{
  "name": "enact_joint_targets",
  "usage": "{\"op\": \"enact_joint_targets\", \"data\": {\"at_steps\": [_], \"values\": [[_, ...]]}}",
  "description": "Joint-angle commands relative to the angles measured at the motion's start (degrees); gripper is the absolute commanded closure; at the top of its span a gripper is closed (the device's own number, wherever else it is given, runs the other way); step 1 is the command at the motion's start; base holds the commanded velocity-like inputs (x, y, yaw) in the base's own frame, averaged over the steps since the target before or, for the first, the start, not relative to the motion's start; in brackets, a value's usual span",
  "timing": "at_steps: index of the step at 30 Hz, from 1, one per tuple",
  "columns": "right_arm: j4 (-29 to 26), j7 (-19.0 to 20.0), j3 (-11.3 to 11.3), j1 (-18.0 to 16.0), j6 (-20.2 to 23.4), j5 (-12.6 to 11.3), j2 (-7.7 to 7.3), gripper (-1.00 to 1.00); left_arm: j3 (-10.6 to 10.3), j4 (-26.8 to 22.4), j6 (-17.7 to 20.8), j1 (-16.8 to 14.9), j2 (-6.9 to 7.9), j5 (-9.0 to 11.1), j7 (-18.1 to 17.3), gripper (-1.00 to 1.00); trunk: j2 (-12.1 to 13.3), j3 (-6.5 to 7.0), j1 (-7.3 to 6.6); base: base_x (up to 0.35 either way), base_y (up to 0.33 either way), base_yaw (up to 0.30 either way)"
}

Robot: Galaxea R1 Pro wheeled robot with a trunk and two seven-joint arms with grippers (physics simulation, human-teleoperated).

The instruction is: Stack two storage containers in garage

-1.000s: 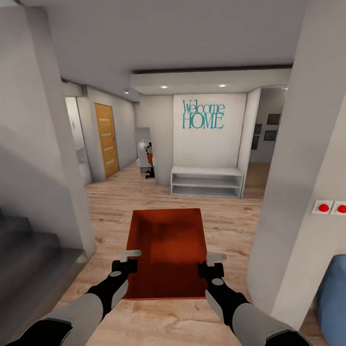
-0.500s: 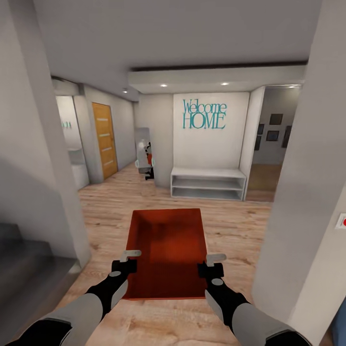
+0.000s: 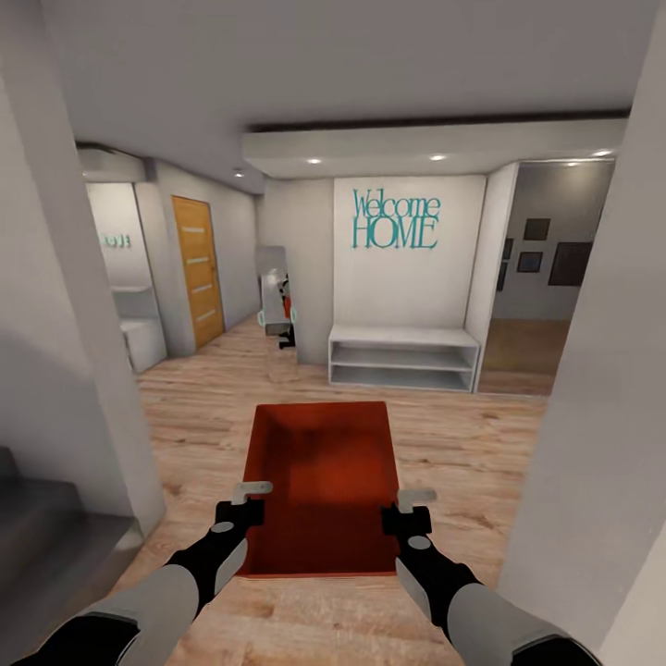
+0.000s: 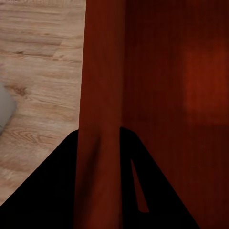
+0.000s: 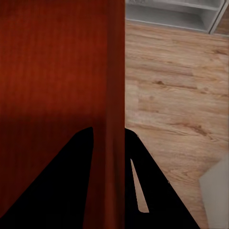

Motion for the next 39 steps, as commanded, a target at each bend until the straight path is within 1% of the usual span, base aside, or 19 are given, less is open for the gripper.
{"op": "enact_joint_targets", "data": {"at_steps": [1,27,39], "values": [[0.2,-2.1,-2.5,0.0,-0.4,-1.0,-3.03,1.0,3.3,-0.1,-1.9,-0.1,1.47,1.3,4.7,1.0,0.0,-0.01,0.05,0.324,0.0,0.0],[0.2,-2.0,-2.5,0.0,-0.5,-0.9,-3.03,1.0,3.4,-0.2,-1.9,-0.1,1.47,1.3,4.7,1.0,0.0,-0.01,0.05,0.324,0.0,0.001],[0.2,-2.0,-2.5,0.0,-0.4,-0.9,-3.09,1.0,3.3,-0.2,-1.9,-0.1,1.41,1.3,4.7,1.0,0.0,-0.01,0.05,0.324,0.0,0.236]]}}
